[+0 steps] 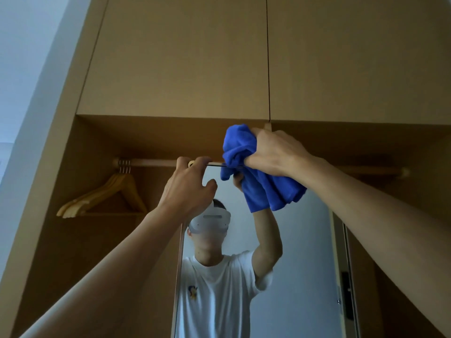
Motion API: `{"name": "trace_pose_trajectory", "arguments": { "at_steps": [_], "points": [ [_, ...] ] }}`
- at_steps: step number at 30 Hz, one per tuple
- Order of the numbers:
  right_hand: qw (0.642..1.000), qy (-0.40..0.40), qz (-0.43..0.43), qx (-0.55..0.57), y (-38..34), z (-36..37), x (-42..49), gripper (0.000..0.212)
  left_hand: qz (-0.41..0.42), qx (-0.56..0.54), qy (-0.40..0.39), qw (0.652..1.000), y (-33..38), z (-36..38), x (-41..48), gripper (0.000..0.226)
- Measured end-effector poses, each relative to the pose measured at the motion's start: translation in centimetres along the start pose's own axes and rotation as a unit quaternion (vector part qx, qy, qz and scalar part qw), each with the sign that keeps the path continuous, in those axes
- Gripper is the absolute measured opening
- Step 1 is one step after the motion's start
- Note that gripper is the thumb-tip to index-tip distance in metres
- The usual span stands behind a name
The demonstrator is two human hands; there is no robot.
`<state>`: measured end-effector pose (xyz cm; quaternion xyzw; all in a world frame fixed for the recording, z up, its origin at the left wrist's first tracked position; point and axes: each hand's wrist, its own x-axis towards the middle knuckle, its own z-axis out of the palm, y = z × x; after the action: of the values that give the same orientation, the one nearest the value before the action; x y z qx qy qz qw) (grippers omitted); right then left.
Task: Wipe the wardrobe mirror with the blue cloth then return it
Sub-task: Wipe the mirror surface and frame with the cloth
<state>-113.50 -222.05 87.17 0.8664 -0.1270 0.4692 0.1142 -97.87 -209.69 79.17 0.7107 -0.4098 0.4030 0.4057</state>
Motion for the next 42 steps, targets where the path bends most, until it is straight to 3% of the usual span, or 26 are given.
{"name": "trace_pose_trajectory", "arguments": {
  "at_steps": [9, 13, 19, 25, 30, 38, 42],
  "points": [
    [0.995, 0.033, 0.077, -0.051, 3.7, -0.4, -1.2, 0.027, -0.007, -0.067, -0.008, 0.998, -1.1, 0.1, -0.6, 0.069],
    [0.996, 0.03, 0.071, -0.051, 1.5, 0.0, -0.4, 0.027, -0.046, -0.103, -0.028, 0.993, -1.7, 0.0, -0.7, 0.087],
    [0.999, 0.025, 0.031, -0.008, -4.4, 1.4, 1.0, 0.028, -0.067, -0.15, -0.083, 0.983, -2.0, -0.9, -2.5, 0.094],
    [0.999, 0.023, -0.017, 0.016, -8.9, 2.9, 1.9, 0.029, -0.056, -0.197, -0.08, 0.976, -2.2, -0.3, -5.4, 0.093],
    [0.999, 0.024, -0.034, 0.03, -8.2, 2.7, 1.2, 0.031, -0.064, -0.233, -0.103, 0.965, -3.1, -0.4, -6.8, 0.09],
    [0.997, 0.065, 0.045, -0.021, -4.9, 2.2, 0.3, 0.024, -0.087, -0.293, -0.123, 0.944, -4.5, 0.0, -8.6, 0.079],
    [0.998, 0.068, -0.012, -0.009, -7.4, 3.3, 0.7, 0.026, -0.091, -0.302, -0.136, 0.939, -4.8, 0.0, -8.9, 0.08]
  ]
}}
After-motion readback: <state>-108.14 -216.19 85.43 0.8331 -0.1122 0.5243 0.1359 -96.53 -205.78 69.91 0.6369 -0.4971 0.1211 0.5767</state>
